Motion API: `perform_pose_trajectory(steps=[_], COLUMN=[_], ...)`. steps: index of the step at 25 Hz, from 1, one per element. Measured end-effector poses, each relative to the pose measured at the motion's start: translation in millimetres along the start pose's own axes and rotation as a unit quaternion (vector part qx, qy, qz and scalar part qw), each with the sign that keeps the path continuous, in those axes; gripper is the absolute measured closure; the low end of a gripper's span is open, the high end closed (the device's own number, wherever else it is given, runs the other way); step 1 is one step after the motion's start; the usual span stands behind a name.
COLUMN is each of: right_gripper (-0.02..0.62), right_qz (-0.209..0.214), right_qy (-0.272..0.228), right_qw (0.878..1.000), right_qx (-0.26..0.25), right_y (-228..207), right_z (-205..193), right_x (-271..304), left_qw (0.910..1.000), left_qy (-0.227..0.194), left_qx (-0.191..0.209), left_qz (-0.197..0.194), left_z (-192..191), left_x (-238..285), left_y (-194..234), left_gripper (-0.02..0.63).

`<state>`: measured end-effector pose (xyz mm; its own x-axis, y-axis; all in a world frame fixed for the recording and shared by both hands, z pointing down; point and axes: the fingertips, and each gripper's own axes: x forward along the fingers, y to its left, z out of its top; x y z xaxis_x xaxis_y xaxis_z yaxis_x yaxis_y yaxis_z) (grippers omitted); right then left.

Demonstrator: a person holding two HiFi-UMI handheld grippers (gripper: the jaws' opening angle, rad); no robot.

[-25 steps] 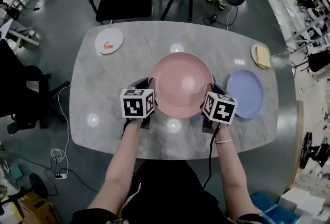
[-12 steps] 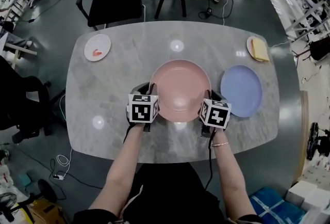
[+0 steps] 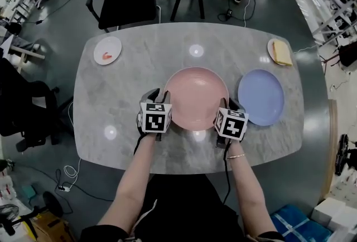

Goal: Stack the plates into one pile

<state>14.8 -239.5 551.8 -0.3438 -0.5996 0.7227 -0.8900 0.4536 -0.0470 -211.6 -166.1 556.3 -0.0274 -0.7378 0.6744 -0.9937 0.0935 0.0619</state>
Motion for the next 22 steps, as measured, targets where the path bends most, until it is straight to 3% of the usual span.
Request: perform_pose_trajectory(steps=[7,10,14,22], right_gripper=[0.446,0.446,0.448,0.448], right_qz=[0.002,-0.002,-0.02,-0.098], right_qy=[-0.052,-0.075,-0.097,-0.125], right_qw=[0.999,0.997,0.995,0.983], right_qx=[-0.009,-0.001,0.021,0.087], right_y=[-4.2,0.9,-5.3,-70.5], right_z=[12.1,18.1,12.1,-13.4], right_x=[-13.6,-27.9,-52.7,-105.4], left_qw=[0.9991,0.9977,0.9937,0.9767], left_qy=[-0.04,-0.058,-0.069,-0.082], left_qx=[-0.014,-0.009,0.03,0.09], left_qz=[-0.007,-0.033,-0.082,-0.177], left_z=[18.8,33.2,50.0,74.6], left_x=[-21.1,-26.6,-30.2,-21.7], left_y=[-1.5,-10.0,-41.8,-135.3], left_gripper=[0.48,0.486,0.476,0.476])
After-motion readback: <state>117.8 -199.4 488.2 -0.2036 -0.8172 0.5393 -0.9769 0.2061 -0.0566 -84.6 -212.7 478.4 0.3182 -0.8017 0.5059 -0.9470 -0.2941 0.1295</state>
